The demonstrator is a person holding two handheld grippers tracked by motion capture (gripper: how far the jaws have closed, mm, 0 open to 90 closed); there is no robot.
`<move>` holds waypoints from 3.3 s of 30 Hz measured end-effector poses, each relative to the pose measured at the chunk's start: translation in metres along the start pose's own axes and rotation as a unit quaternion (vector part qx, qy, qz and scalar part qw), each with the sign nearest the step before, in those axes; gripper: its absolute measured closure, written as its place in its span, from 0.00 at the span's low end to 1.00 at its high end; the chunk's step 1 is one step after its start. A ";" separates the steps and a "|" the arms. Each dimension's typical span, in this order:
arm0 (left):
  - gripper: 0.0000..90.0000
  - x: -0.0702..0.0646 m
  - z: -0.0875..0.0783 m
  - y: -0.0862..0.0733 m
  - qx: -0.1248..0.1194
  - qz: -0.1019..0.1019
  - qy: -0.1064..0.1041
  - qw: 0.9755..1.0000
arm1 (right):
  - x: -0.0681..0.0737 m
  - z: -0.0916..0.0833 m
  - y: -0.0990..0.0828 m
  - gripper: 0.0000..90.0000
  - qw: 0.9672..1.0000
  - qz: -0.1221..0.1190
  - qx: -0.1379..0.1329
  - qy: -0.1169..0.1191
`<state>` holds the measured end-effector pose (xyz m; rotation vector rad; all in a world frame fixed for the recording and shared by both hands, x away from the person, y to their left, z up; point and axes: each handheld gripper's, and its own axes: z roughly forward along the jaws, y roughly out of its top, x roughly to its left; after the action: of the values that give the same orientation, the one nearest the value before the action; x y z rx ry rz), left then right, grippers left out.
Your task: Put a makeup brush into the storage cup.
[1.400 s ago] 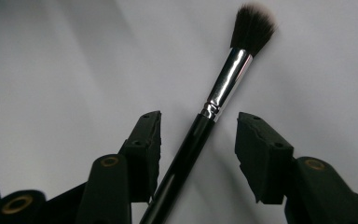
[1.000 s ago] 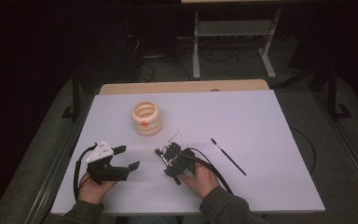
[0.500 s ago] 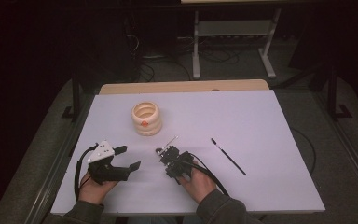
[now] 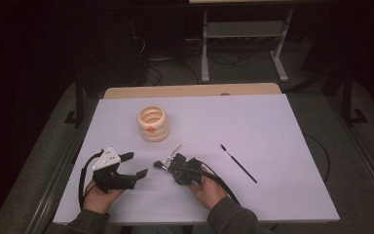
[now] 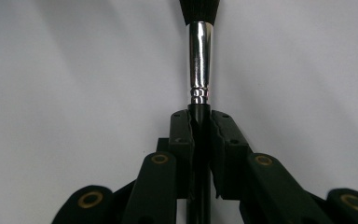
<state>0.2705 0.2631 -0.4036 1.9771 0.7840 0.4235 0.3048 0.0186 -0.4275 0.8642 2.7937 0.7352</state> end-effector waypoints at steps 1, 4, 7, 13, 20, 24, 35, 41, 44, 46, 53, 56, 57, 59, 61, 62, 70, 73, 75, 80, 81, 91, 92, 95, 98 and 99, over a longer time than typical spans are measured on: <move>0.22 0.000 0.000 0.000 0.000 0.002 0.001 1.000 | -0.003 0.000 -0.001 0.87 1.000 0.005 -0.004 0.008; 0.22 0.000 -0.001 0.001 -0.002 0.002 0.000 1.000 | -0.009 -0.002 -0.004 0.87 1.000 0.012 -0.003 0.027; 0.22 0.000 -0.002 0.001 -0.001 0.002 -0.001 1.000 | -0.015 -0.006 -0.007 0.87 0.999 0.021 -0.005 0.034; 0.22 -0.004 -0.001 0.003 -0.010 -0.005 -0.011 1.000 | -0.026 -0.021 -0.017 0.87 0.999 0.022 -0.019 0.046; 0.22 -0.007 0.001 0.007 -0.016 -0.009 -0.028 0.999 | -0.046 -0.053 -0.026 0.87 0.996 0.042 -0.054 0.059; 0.23 -0.008 0.003 0.011 -0.023 -0.015 -0.043 0.999 | -0.057 -0.080 -0.029 0.87 0.995 0.035 -0.078 0.054; 0.30 -0.014 0.021 0.032 -0.021 -0.013 -0.105 0.994 | -0.068 -0.119 -0.035 0.87 0.983 0.017 -0.172 0.056; 0.33 -0.014 0.042 0.048 -0.011 -0.021 -0.142 0.990 | -0.066 -0.108 -0.037 0.87 0.985 0.011 -0.162 0.057; 0.36 -0.017 0.051 0.052 -0.008 -0.027 -0.163 0.986 | -0.067 -0.106 -0.039 0.87 0.984 0.016 -0.167 0.062; 0.37 -0.020 0.056 0.052 0.002 -0.032 -0.178 0.984 | -0.066 -0.105 -0.041 0.87 0.982 0.013 -0.176 0.069; 0.41 -0.024 0.061 0.048 0.014 -0.040 -0.200 0.979 | -0.055 -0.096 -0.037 0.87 0.979 0.001 -0.185 0.084; 0.44 -0.023 0.059 0.049 0.006 -0.046 -0.205 0.978 | -0.050 -0.094 -0.035 0.87 0.979 -0.004 -0.185 0.088; 0.46 -0.022 0.057 0.049 -0.005 -0.052 -0.211 0.976 | -0.046 -0.090 -0.034 0.87 0.978 -0.011 -0.184 0.092; 0.49 -0.021 0.056 0.048 -0.010 -0.057 -0.223 0.973 | -0.043 -0.088 -0.034 0.87 0.979 -0.014 -0.181 0.093; 0.51 -0.022 0.057 0.047 -0.014 -0.062 -0.225 0.972 | -0.040 -0.084 -0.033 0.87 0.979 -0.023 -0.180 0.095; 0.52 -0.021 0.058 0.046 -0.014 -0.066 -0.225 0.972 | -0.039 -0.083 -0.033 0.87 0.978 -0.025 -0.181 0.096; 0.65 -0.019 0.061 0.041 -0.016 -0.082 -0.245 0.966 | -0.031 -0.078 -0.033 0.87 0.978 -0.054 -0.181 0.091; 0.69 -0.018 0.061 0.040 -0.019 -0.083 -0.251 0.964 | -0.028 -0.077 -0.033 0.87 0.977 -0.058 -0.181 0.094; 0.72 -0.017 0.061 0.039 -0.020 -0.086 -0.254 0.963 | -0.028 -0.075 -0.033 0.87 0.977 -0.069 -0.178 0.090; 0.83 -0.016 0.061 0.039 -0.025 -0.101 -0.273 0.956 | -0.025 -0.071 -0.032 0.87 0.978 -0.078 -0.174 0.090; 0.84 -0.016 0.061 0.038 -0.023 -0.100 -0.276 0.956 | -0.024 -0.070 -0.032 0.87 0.978 -0.077 -0.173 0.092; 0.86 -0.013 0.056 0.041 -0.019 -0.095 -0.257 0.961 | -0.031 -0.063 -0.035 0.68 0.976 -0.039 -0.176 0.122; 0.86 -0.012 0.054 0.041 -0.019 -0.094 -0.253 0.963 | -0.032 -0.063 -0.036 0.65 0.976 -0.037 -0.178 0.121; 0.86 -0.011 0.050 0.043 -0.018 -0.086 -0.235 0.968 | -0.037 -0.064 -0.039 0.62 0.977 -0.028 -0.173 0.120; 0.86 -0.012 0.050 0.044 -0.018 -0.085 -0.226 0.970 | -0.043 -0.065 -0.042 0.58 0.976 -0.019 -0.177 0.124; 0.86 -0.012 0.050 0.044 -0.018 -0.085 -0.226 0.970 | -0.045 -0.066 -0.043 0.57 0.976 -0.019 -0.177 0.123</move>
<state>0.3064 0.2073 -0.3899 1.8556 0.6373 -0.1161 0.3036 -0.0644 -0.3920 0.6904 2.7364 1.3643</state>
